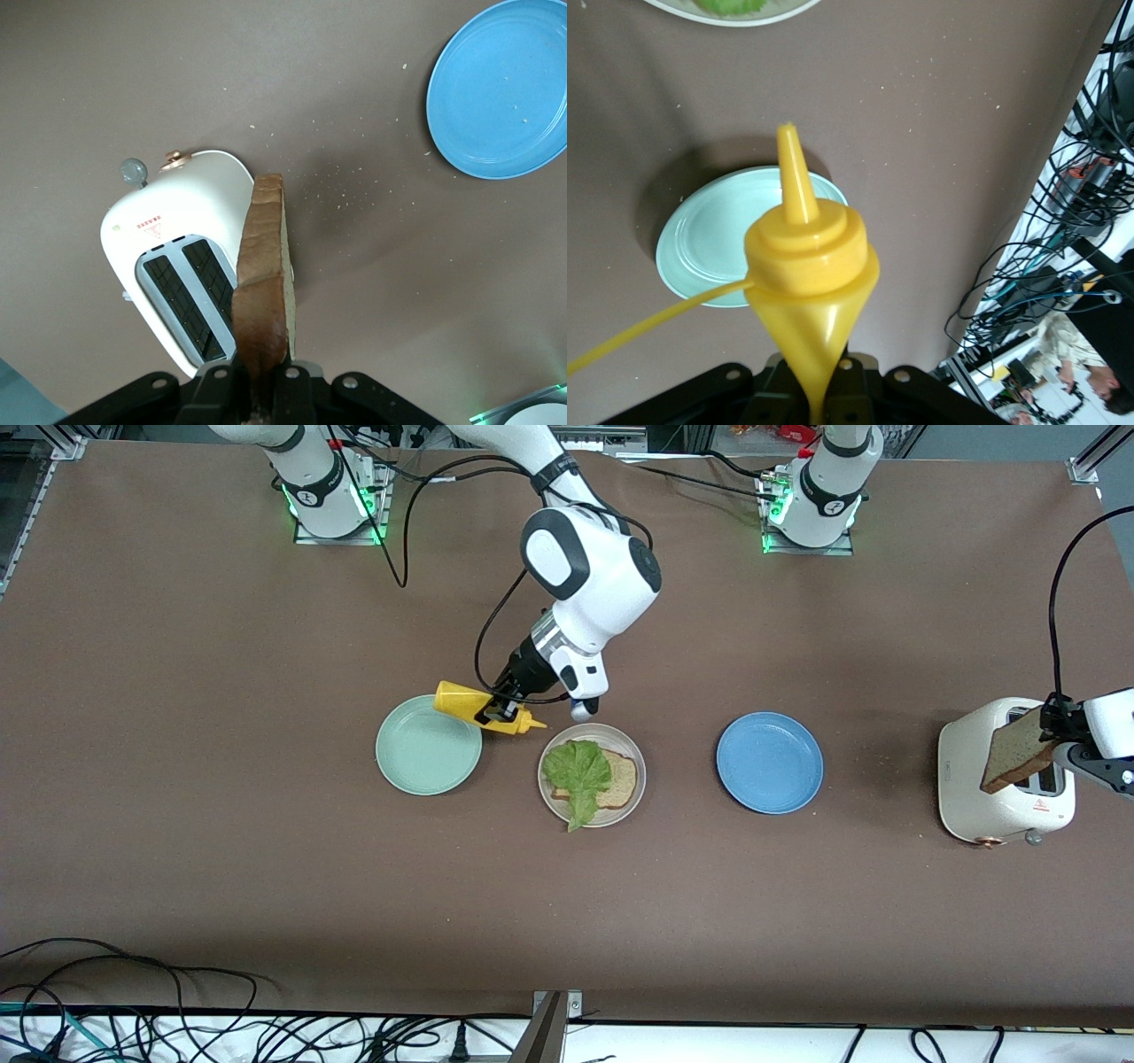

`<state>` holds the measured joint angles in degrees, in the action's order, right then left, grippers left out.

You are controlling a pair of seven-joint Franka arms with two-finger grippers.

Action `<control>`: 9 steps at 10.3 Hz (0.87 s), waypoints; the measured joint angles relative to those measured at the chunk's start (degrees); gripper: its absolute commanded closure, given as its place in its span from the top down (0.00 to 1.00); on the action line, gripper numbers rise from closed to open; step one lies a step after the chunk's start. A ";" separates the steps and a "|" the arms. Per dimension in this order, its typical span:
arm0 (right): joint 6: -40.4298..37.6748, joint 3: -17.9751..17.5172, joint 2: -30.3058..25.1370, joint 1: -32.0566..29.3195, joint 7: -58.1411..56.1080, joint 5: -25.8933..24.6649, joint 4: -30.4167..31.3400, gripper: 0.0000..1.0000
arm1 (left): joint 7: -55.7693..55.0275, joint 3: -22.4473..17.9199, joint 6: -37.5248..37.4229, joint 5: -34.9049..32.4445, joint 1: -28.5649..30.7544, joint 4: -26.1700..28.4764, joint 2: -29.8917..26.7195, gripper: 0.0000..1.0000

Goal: Make sandwich on beige plate with both arms
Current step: 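Tilt the mustard bottle nozzle-down over the lettuce with the right gripper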

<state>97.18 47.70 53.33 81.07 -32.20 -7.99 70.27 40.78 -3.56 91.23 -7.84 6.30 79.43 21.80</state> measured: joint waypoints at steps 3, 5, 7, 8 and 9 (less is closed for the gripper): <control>0.00 0.88 0.12 -0.26 1.63 0.23 -0.49 0.00 | 0.00 0.00 -0.03 0.00 -0.02 0.00 0.00 0.00; -0.02 2.44 0.00 -1.39 2.00 5.20 -0.89 0.00 | 0.00 0.00 -0.16 0.00 -0.04 0.00 0.00 0.00; -0.04 4.52 -0.52 -3.95 1.04 13.54 -1.09 0.00 | 0.00 0.00 -0.37 0.00 -0.20 0.00 0.00 0.00; -0.05 5.38 -1.04 -6.13 -1.19 18.97 -1.24 0.00 | -0.01 0.01 -0.49 0.00 -0.50 0.00 0.00 0.00; -0.05 5.74 -1.83 -8.87 -3.46 23.91 -1.28 0.00 | -0.03 0.01 -0.69 0.04 -0.83 -0.01 0.00 0.00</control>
<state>97.12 53.44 51.51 72.21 -35.67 15.91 68.99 40.75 -3.55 90.54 -7.80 5.46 79.42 21.80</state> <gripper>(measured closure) 0.952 0.907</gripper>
